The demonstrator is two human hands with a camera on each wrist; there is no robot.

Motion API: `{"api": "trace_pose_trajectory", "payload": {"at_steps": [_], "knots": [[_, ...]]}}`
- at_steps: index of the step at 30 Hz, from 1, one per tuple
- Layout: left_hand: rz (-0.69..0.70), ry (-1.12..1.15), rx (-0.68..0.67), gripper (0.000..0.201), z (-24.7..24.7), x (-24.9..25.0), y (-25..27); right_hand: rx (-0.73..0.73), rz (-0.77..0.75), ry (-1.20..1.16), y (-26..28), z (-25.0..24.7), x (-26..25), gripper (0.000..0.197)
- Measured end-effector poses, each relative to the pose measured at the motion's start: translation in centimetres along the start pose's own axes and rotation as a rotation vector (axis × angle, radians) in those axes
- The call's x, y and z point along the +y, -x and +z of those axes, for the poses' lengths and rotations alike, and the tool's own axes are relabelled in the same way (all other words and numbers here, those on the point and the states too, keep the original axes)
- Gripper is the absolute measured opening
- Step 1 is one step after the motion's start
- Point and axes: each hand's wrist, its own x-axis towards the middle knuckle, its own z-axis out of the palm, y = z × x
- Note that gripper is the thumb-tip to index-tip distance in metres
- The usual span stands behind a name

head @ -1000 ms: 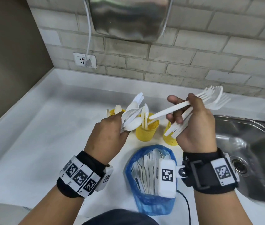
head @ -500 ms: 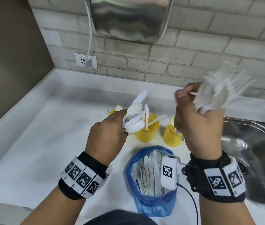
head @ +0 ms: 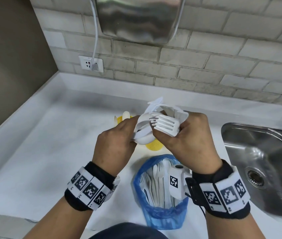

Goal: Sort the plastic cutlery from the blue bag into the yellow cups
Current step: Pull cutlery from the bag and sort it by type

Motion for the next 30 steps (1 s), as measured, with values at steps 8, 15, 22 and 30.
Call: {"api": "trace_pose_trajectory", "payload": {"at_steps": [8,15,22,30], "knots": [[-0.061,0.106,-0.035,0.065,0.3,-0.8,0.4,0.304,0.207,-0.245,-0.1,-0.5,0.0,0.026],[-0.050,0.173,-0.123,0.051,0.1,-0.5,0.3,0.175,0.352,-0.427,-0.3,0.2,-0.4,0.042],[-0.239,0.653,-0.232,0.026,-0.6,-0.6,0.2,0.415,0.492,-1.022,-1.3,-1.6,0.0,0.027],[-0.263,0.994,-0.249,0.018,-1.4,0.5,-0.1,0.529,0.820,-1.373,-1.1,-1.8,3.3,0.023]]}}
